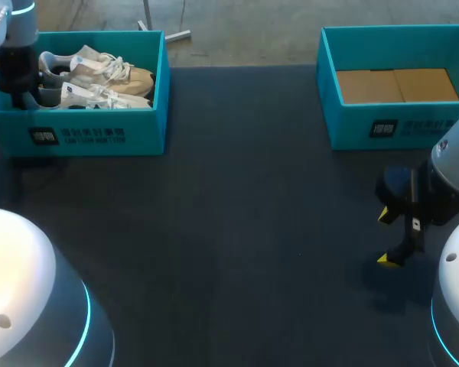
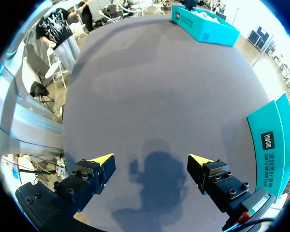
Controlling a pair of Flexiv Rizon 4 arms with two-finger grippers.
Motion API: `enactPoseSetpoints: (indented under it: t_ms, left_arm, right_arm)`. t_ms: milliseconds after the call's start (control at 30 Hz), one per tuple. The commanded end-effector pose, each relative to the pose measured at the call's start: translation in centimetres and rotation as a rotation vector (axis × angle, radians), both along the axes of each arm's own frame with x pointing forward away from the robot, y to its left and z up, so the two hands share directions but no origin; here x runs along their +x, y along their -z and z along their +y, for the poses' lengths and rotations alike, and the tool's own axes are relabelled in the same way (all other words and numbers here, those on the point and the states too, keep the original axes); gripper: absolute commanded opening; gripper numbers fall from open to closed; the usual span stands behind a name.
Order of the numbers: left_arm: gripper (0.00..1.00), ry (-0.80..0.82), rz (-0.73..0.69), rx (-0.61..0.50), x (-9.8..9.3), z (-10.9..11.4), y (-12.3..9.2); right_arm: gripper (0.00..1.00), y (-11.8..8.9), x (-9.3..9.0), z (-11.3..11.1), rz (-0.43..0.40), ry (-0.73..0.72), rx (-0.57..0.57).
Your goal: Take the shoe out of the shoebox, open the shoe tongue, remove and reinsert the insole, then place the shoe into the shoebox
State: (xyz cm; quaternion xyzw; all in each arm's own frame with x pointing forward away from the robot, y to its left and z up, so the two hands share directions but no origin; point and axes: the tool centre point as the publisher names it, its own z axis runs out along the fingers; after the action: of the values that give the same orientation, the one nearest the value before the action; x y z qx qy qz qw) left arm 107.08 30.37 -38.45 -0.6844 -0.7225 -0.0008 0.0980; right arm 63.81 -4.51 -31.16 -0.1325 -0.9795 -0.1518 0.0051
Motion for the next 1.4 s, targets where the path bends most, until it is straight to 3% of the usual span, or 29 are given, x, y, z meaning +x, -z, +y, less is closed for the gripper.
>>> enactPoseSetpoints:
  t_ms: [33,267,767,1400]
  left_arm:
    - [0.00,-0.014,0.016,-0.016,0.4,0.3,-0.7]
    - [0.00,-0.042,0.024,-0.031,0.6,0.2,-1.8]
    - [0.00,-0.072,-0.005,-0.070,1.4,0.8,-6.6]
    - [0.00,0.011,-0.108,-0.109,-0.4,0.8,-15.6]
  right_arm:
    - [1.00,0.1,-0.1,0.0,-0.004,0.000,0.001]
    - [1.00,0.1,-0.1,0.0,-0.004,0.000,0.001]
    - [1.00,0.1,-0.1,0.0,-0.004,0.000,0.001]
    - [1.00,0.1,-0.1,0.0,-0.004,0.000,0.001]
